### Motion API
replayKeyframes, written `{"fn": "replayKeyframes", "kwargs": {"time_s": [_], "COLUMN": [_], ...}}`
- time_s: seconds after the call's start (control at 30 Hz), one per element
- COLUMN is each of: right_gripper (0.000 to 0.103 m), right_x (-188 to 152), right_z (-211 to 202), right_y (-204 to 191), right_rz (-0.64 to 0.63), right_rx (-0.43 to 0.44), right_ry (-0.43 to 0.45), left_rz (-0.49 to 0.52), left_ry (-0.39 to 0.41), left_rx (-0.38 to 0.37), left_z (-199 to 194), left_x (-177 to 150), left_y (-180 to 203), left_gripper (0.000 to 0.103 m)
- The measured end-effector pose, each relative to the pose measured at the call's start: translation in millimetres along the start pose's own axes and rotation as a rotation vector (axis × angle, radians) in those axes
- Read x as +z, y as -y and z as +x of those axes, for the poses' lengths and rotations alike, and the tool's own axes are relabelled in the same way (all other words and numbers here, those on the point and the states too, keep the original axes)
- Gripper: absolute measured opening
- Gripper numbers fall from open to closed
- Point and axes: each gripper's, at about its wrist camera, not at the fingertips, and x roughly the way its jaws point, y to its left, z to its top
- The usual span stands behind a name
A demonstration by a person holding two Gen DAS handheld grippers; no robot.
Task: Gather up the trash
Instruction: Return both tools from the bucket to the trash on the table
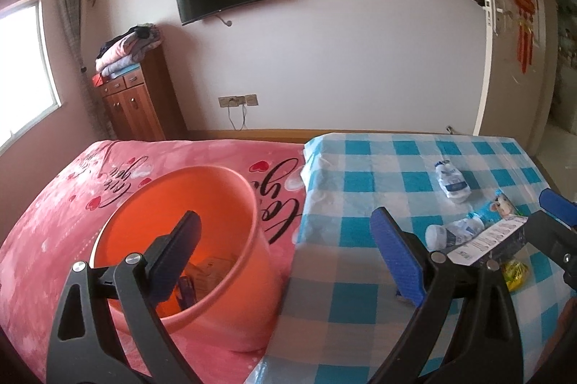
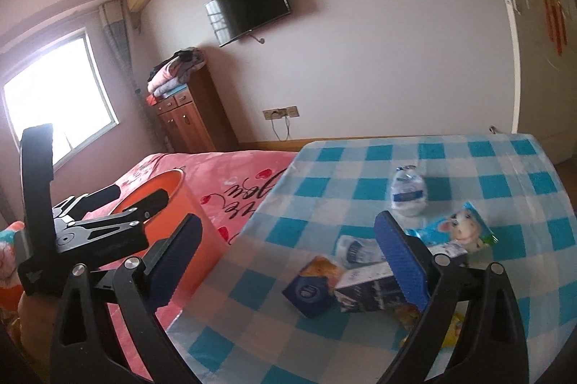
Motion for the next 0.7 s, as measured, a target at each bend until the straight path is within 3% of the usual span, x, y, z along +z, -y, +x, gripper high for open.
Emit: {"fn": "replayKeyframes", "kwargs": {"time_s": [0.7], "right_gripper": [0.095], "right_x": [-32], "right_z": [-21], "right_y": [77], "right_rz": [0.132], "right_rx": [-0.066], "right_ry": [0.016], "left_rz": [0.102], "left_ry": [-0.038], "left_rx": [-0.024], "left_z": [7], "left_x": [-4], "left_y": [65], "left_gripper": [0.095]}}
